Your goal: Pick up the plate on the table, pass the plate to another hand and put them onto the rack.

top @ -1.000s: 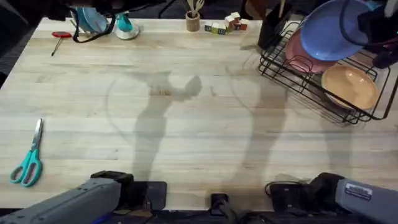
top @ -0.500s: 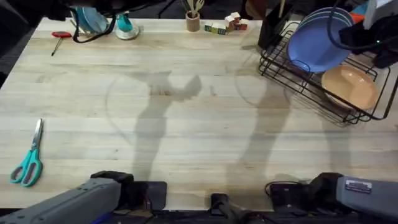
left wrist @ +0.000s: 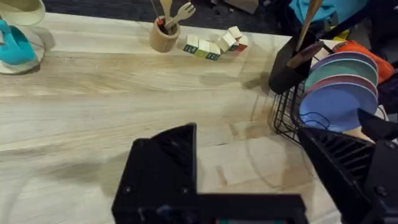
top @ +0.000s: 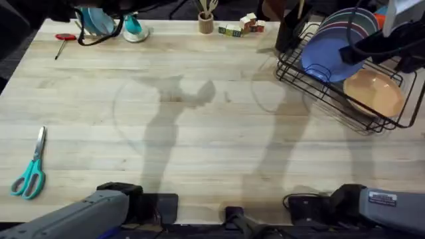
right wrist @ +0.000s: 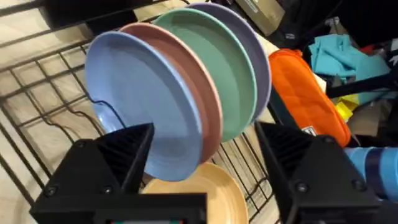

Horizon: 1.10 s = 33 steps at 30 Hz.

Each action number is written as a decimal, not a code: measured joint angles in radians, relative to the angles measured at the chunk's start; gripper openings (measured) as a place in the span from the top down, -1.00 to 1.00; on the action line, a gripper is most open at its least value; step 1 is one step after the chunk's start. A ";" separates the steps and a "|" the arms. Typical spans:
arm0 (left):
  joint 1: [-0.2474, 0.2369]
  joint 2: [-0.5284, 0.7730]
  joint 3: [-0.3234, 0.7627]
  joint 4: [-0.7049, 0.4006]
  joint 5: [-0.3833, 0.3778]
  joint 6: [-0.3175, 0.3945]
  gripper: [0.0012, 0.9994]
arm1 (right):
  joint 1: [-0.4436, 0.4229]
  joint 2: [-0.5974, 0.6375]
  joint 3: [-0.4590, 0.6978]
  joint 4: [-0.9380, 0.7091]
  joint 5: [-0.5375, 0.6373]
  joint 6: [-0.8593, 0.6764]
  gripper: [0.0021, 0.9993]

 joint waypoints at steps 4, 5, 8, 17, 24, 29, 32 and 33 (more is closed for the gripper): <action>0.000 0.000 0.000 0.000 0.000 0.000 -0.99 | 0.018 -0.010 0.000 0.000 0.000 0.000 -0.99; 0.000 0.000 0.000 0.000 0.000 0.000 -0.99 | 0.024 -0.017 0.000 -0.001 0.000 0.000 -0.99; 0.000 0.000 0.000 0.000 0.000 0.000 -0.99 | 0.038 -0.054 0.000 -0.001 0.000 0.000 -0.99; 0.000 0.000 0.000 0.001 -0.026 0.001 -0.99 | 0.082 -0.261 0.000 -0.172 -0.001 0.013 -0.99; 0.000 0.000 0.000 0.001 -0.034 0.014 -0.99 | 0.162 -0.393 0.000 -0.310 -0.005 0.222 -0.99; 0.000 0.000 0.000 -0.001 -0.041 0.023 -0.99 | 0.234 -0.458 0.000 -0.347 -0.008 0.464 -0.99; 0.000 0.000 0.000 -0.009 -0.044 0.044 -0.99 | 0.273 -0.485 0.000 -0.366 -0.011 0.594 -0.99; 0.000 0.000 0.000 -0.015 -0.044 0.053 -0.99 | 0.286 -0.492 0.000 -0.369 -0.011 0.631 -0.99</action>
